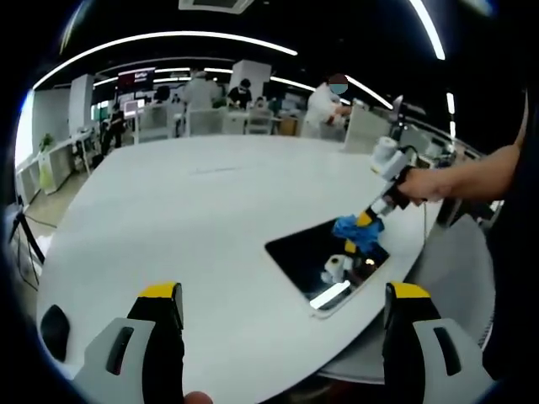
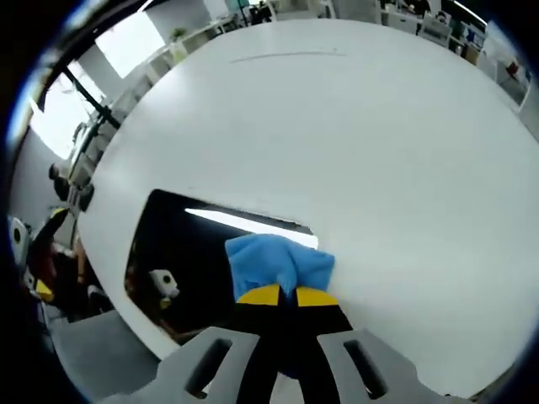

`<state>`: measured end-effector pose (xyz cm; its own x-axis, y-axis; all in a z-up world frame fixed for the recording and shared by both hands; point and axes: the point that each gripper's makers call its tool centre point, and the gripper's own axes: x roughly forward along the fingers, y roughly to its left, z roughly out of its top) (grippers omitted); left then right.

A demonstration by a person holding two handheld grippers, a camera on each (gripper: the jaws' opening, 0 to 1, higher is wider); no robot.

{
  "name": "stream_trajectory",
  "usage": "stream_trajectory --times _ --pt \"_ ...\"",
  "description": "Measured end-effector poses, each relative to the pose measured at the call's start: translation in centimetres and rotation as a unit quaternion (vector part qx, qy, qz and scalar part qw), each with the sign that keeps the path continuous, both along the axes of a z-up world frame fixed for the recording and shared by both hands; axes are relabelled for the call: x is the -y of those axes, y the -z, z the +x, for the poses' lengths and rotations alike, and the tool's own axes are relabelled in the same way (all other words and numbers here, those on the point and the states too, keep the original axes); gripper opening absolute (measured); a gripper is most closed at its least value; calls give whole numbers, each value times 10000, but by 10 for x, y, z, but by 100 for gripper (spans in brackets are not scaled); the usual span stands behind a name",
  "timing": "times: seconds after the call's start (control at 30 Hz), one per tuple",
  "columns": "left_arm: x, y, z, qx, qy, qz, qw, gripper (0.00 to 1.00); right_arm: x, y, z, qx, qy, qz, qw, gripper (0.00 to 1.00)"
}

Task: Wipe the mirror surface with the cleaning cloth until all visible marks leave the cleaned area.

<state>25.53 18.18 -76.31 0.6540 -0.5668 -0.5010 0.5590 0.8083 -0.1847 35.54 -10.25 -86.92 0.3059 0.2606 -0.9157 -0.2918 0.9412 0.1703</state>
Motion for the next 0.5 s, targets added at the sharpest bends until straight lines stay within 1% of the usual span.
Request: stream_trajectory --times 0.13,0.27,0.37,0.5 --pt "-2 1 -1 -18 16 27 10000 100 0 0 14 -10 86 27 10000 0" --pt "-3 1 -1 -23 30 50 10000 100 0 1 23 -23 185 53 9998 0" --pt "-2 -2 1 4 12 26 10000 100 -1 1 21 -28 211 70 9997 0" --pt "-3 -3 2 23 -21 -12 10000 100 -1 0 20 68 102 72 9999 0"
